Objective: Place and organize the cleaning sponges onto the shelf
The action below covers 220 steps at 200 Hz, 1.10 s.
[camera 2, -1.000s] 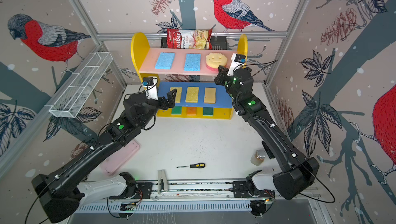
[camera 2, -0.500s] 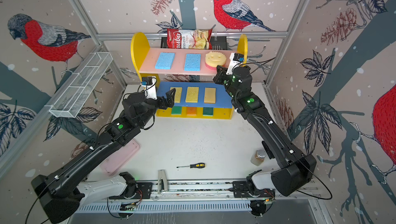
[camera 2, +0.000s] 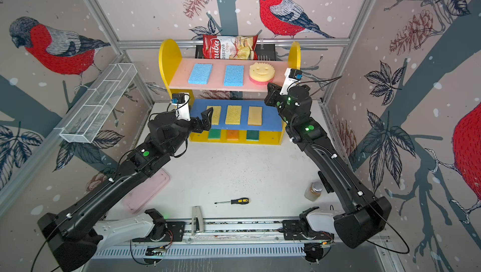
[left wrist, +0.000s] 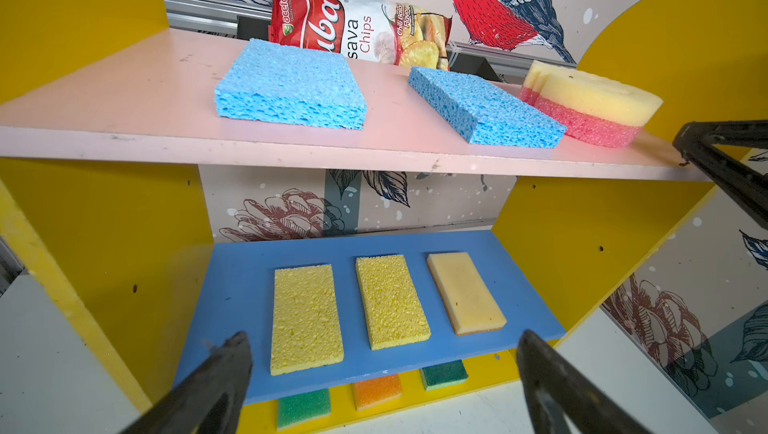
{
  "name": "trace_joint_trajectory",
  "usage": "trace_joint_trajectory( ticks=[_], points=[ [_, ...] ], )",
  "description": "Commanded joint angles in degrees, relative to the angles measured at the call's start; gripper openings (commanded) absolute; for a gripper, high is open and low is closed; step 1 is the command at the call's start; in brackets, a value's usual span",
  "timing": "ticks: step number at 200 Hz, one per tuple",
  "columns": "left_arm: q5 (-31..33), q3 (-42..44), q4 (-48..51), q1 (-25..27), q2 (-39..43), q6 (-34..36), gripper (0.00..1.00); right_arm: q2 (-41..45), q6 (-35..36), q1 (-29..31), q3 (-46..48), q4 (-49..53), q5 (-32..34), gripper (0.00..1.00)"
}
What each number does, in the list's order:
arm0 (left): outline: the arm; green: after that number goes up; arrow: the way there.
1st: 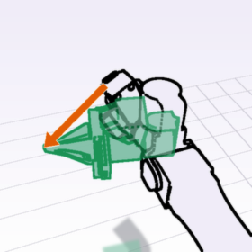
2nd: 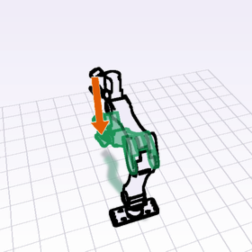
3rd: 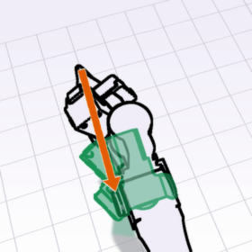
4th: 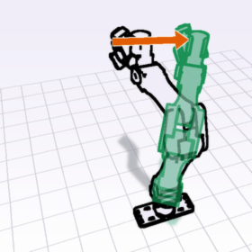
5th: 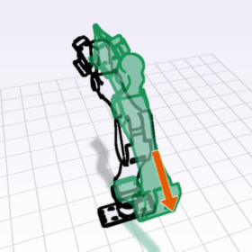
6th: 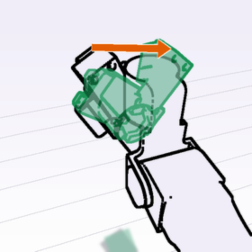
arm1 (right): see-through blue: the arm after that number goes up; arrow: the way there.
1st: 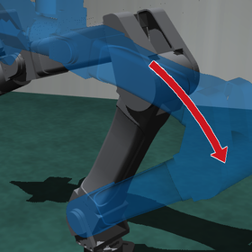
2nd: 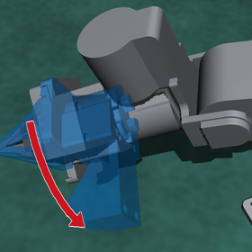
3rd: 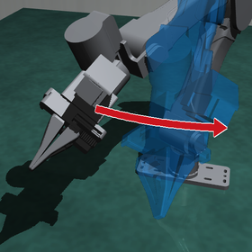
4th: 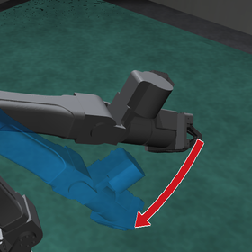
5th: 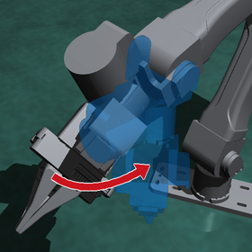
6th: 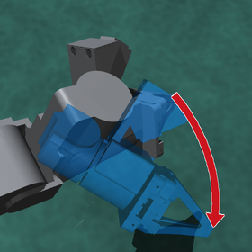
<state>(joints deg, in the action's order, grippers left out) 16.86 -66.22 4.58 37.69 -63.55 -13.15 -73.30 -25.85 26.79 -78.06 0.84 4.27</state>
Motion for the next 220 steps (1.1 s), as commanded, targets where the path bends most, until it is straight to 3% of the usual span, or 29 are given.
trace_joint_trajectory(
  ticks=[1,46,105,139,220],
  points=[
    [1.3,0.3,-3.3,-0.2,0.6,0.1,0.98,1.0,0.1,-0.1,0.3,-3.0,-0.9,0.09],
    [1.4,0.3,-4.0,-0.3,1.0,0.0,0.98,-1.5,-0.5,2.5,-3.5,-1.4,-11.7,0.01],
    [2.7,1.3,-3.8,-0.6,2.1,-0.1,0.98,-4.3,4.5,9.1,-8.6,1.9,-5.6,0.0],
    [2.2,1.5,-3.7,-0.8,2.4,0.0,0.98,-10.3,9.2,14.6,-13.0,4.4,-0.3,0.0],
    [2.4,2.5,-3.3,-1.8,3.9,1.0,0.98,-17.9,10.1,15.5,-19.9,6.4,2.9,0.0]
  ],
)
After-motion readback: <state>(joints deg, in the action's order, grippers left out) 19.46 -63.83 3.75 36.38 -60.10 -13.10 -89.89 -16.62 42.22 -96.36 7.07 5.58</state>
